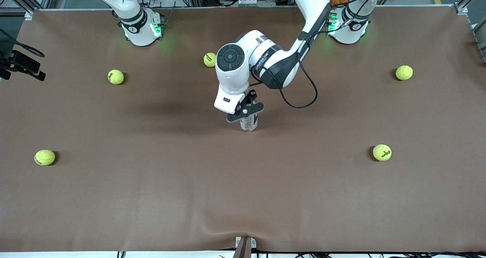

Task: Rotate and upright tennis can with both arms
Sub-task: 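Lower the upright can onto the table with the left gripper, then open the left gripper and release the standing can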

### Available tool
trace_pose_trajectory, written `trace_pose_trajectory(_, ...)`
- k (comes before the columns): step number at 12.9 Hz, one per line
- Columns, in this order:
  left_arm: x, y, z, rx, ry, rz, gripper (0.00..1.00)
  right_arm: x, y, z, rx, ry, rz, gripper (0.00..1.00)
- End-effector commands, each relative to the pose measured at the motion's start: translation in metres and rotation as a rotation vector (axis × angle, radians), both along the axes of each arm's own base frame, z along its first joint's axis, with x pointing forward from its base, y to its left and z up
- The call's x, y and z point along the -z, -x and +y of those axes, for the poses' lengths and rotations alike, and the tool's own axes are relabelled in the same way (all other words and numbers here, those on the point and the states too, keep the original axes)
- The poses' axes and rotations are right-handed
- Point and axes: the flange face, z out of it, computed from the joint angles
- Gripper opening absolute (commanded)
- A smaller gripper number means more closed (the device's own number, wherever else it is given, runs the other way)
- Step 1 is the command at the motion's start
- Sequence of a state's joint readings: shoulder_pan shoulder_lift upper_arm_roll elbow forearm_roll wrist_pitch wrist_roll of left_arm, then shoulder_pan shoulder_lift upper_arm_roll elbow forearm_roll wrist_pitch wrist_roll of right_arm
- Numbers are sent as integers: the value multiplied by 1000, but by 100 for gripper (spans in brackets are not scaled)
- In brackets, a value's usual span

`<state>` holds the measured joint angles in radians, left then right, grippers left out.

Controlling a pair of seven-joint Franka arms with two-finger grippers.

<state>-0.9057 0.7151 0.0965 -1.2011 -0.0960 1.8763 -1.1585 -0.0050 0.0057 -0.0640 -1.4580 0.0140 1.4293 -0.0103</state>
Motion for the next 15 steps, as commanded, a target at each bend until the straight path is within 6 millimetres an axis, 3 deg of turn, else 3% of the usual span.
trace_pose_trajectory(1,-10,-1,-1,-4,0,-18,42,-1,0,0,-6,-11,0,100)
trace_pose_trajectory(4,-32,-5,8,-14,8,-24,62,-1,0,0,-5,-11,2,100)
trace_pose_trajectory(5,-40,-11,14,-11,10,-34,77,-1,0,1,-6,-11,2,100)
trace_pose_trajectory(6,-50,-13,18,2,20,-44,100,-1,0,0,-6,-11,0,100)
trace_pose_trajectory(9,-94,-22,34,26,54,-94,100,0,0,1,-6,-11,2,100)
trace_pose_trajectory(11,-126,-36,57,-5,87,-122,100,-1,0,1,-6,-11,0,100)
trace_pose_trajectory(13,-145,-44,72,-9,93,-147,100,-1,0,1,-6,-11,0,100)
trace_pose_trajectory(15,-150,-56,100,-44,57,-114,100,-1,0,1,-6,-11,0,100)
